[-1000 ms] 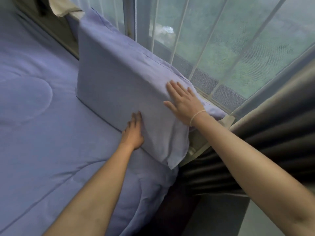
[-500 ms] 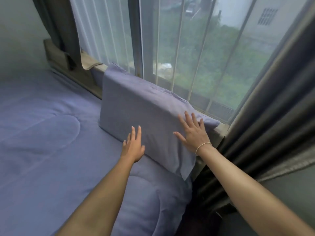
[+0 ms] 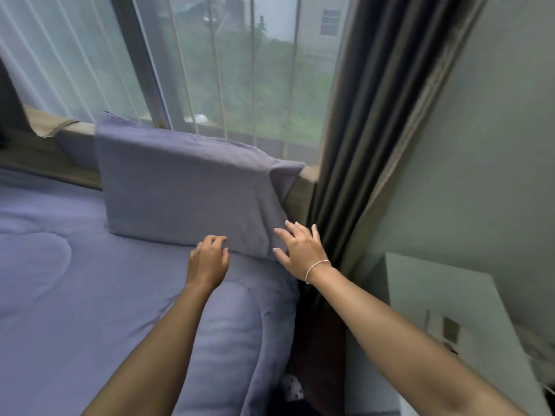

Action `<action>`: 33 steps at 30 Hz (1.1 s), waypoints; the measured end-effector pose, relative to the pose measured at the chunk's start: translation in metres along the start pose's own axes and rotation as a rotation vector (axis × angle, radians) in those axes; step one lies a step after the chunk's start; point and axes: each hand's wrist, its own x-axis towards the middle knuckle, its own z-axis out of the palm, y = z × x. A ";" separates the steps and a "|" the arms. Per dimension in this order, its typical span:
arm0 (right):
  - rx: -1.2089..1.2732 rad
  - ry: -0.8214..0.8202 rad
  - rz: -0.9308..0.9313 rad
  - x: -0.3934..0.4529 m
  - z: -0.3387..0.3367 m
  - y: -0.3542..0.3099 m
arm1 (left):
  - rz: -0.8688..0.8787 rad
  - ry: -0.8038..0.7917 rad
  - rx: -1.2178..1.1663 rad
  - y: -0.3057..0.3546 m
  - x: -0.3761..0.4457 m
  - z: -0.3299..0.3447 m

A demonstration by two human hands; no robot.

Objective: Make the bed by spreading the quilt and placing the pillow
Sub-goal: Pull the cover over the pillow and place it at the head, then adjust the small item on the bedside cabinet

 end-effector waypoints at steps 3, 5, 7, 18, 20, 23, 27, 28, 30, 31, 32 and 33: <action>0.009 -0.051 0.094 -0.045 0.010 0.015 | 0.065 -0.057 -0.024 0.011 -0.024 0.011; 0.003 -0.088 0.162 -0.073 0.012 0.029 | 0.087 -0.078 -0.040 0.019 -0.034 0.015; 0.006 -0.113 0.238 -0.102 0.015 0.048 | 0.092 -0.107 -0.056 0.026 -0.041 0.023; 0.049 -0.312 0.732 -0.259 0.032 0.173 | 0.220 -0.385 -0.109 0.102 -0.075 0.114; 0.085 -0.321 0.811 -0.290 0.034 0.198 | 0.289 -0.441 -0.088 0.128 -0.087 0.142; 0.197 -0.302 0.950 -0.332 0.037 0.234 | 0.325 -0.501 -0.079 0.173 -0.108 0.180; 0.411 -0.237 1.084 -0.364 0.043 0.295 | 0.323 -0.596 -0.074 0.239 -0.133 0.227; 0.478 -0.200 1.125 -0.365 0.044 0.308 | 0.307 -0.607 -0.093 0.251 -0.140 0.236; 0.597 -0.134 1.208 -0.363 0.047 0.344 | 0.277 -0.631 -0.115 0.280 -0.153 0.264; 0.659 -0.104 1.246 -0.360 0.051 0.361 | 0.268 -0.651 -0.121 0.293 -0.160 0.278; 0.712 -0.073 1.274 -0.356 0.056 0.377 | 0.257 -0.673 -0.134 0.306 -0.167 0.291; 0.753 -0.051 1.293 -0.352 0.059 0.389 | 0.239 -0.690 -0.160 0.317 -0.174 0.302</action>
